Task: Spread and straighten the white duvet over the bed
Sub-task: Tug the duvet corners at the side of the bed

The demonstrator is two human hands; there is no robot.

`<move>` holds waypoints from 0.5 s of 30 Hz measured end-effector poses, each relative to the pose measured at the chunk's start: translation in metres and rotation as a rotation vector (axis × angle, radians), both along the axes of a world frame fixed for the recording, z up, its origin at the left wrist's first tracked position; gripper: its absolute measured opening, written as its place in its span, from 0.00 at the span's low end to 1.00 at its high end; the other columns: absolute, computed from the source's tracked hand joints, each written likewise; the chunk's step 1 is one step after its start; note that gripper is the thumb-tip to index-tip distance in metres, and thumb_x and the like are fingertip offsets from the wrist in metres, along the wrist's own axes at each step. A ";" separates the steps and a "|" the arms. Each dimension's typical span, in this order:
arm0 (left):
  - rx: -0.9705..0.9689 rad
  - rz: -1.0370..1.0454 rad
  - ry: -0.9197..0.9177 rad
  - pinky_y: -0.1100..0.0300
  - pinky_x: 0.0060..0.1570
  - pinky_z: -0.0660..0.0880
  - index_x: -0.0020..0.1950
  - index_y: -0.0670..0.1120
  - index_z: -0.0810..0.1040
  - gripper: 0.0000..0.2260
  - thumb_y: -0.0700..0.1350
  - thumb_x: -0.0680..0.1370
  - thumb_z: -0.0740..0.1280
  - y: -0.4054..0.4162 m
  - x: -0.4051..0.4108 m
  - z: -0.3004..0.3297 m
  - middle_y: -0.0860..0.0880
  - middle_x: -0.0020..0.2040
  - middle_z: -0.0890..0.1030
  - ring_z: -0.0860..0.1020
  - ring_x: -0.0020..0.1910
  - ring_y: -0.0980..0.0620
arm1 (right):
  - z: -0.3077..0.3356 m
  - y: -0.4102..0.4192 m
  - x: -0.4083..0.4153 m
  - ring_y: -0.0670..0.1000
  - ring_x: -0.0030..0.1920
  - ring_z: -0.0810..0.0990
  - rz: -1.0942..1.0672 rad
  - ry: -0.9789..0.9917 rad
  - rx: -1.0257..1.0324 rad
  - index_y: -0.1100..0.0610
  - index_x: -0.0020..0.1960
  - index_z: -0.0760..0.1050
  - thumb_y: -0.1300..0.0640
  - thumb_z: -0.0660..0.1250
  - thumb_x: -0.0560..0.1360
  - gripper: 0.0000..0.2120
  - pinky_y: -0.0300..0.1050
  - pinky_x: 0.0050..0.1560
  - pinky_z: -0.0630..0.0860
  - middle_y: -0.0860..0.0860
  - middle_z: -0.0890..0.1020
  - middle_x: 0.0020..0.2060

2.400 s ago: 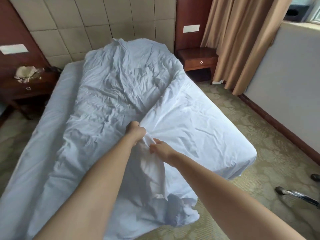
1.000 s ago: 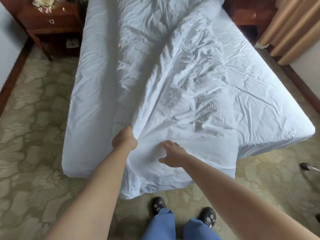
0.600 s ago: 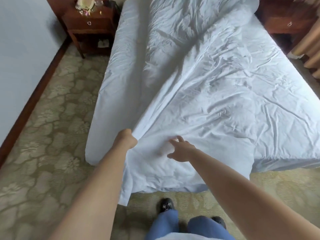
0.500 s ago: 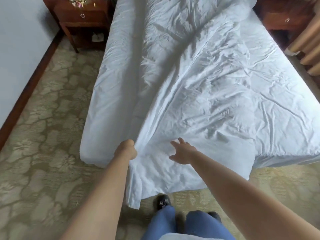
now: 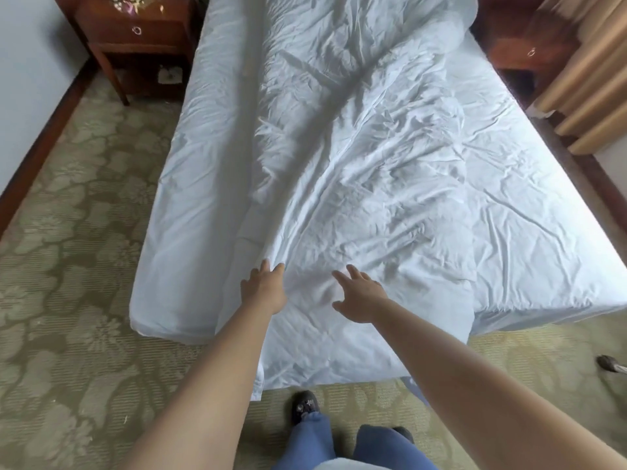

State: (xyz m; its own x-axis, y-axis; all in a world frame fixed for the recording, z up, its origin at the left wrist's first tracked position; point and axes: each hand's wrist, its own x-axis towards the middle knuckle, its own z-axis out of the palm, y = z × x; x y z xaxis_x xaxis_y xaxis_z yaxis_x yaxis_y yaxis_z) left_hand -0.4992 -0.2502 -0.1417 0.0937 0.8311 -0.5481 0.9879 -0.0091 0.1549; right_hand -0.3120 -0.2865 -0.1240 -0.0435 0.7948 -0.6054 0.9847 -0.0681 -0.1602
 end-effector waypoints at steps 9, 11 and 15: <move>0.117 -0.167 0.011 0.50 0.62 0.68 0.68 0.48 0.67 0.20 0.41 0.76 0.59 0.038 0.084 0.076 0.47 0.69 0.64 0.65 0.67 0.45 | 0.073 0.015 0.079 0.57 0.76 0.54 -0.148 0.006 0.179 0.48 0.78 0.49 0.48 0.61 0.77 0.33 0.55 0.73 0.58 0.53 0.48 0.77; 0.138 -0.204 -0.011 0.49 0.64 0.67 0.72 0.49 0.65 0.23 0.40 0.76 0.59 0.042 0.113 0.095 0.47 0.71 0.62 0.64 0.69 0.45 | 0.088 0.012 0.103 0.57 0.76 0.53 -0.192 0.014 0.211 0.48 0.78 0.48 0.48 0.61 0.77 0.34 0.54 0.73 0.58 0.53 0.48 0.78; 0.171 -0.272 -0.020 0.48 0.68 0.64 0.76 0.52 0.58 0.27 0.40 0.77 0.56 0.044 0.173 0.125 0.48 0.77 0.55 0.59 0.73 0.46 | 0.110 0.001 0.159 0.56 0.75 0.55 -0.251 0.022 0.267 0.48 0.78 0.49 0.47 0.61 0.77 0.34 0.53 0.72 0.59 0.53 0.49 0.77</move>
